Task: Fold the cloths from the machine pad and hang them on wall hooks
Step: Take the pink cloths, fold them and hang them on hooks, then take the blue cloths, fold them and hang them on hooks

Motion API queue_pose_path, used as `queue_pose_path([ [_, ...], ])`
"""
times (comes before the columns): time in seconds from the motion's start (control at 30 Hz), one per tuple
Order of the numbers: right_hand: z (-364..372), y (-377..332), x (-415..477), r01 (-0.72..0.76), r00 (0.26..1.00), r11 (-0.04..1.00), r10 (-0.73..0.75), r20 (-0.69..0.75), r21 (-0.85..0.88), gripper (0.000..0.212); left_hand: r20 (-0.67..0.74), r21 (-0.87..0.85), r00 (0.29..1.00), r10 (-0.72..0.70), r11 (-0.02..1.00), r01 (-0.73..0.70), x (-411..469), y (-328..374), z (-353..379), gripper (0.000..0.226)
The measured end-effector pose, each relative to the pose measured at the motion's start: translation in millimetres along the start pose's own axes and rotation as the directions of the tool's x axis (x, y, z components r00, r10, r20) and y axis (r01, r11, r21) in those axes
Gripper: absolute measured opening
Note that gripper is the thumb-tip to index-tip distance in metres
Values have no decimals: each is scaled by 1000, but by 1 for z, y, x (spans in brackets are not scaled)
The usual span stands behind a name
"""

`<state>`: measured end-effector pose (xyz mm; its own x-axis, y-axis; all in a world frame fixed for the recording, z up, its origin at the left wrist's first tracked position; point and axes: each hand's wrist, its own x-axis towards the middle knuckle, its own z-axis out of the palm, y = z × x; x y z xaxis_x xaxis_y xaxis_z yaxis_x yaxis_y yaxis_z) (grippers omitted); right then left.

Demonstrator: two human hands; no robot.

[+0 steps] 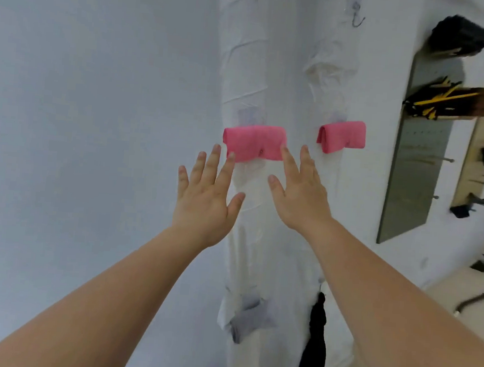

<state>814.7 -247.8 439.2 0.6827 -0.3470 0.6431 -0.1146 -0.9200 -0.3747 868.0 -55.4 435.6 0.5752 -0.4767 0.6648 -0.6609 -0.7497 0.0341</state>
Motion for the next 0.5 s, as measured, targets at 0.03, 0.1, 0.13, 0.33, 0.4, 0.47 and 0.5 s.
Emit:
queue_pose_path([
  [0.03,-1,-2,-20,-26,1000,1000,26,1,-7,66,13,-42,1000,14,999,-14,-16,1,-1,73],
  [0.1,-4,-4,-64,-80,996,996,81,22,-38,65,34,-127,998,52,991,-47,-50,4,1,72],
  [0.13,-5,-4,-89,-110,993,992,112,41,-60,64,49,-167,996,73,984,-64,-68,6,4,71],
  [0.33,-31,9,-251,-296,927,923,339,158,-247,68,262,-339,946,192,936,-97,-179,45,31,73],
  [0.4,-48,19,-307,-344,886,884,417,202,-315,70,340,-362,900,271,921,-141,-216,68,38,73],
  [0.47,-67,31,-361,-406,832,843,501,240,-354,71,408,-387,844,349,903,-186,-251,94,42,75],
  [0.5,-76,37,-388,-435,801,819,542,253,-374,70,444,-399,810,385,894,-206,-268,107,44,77],
])
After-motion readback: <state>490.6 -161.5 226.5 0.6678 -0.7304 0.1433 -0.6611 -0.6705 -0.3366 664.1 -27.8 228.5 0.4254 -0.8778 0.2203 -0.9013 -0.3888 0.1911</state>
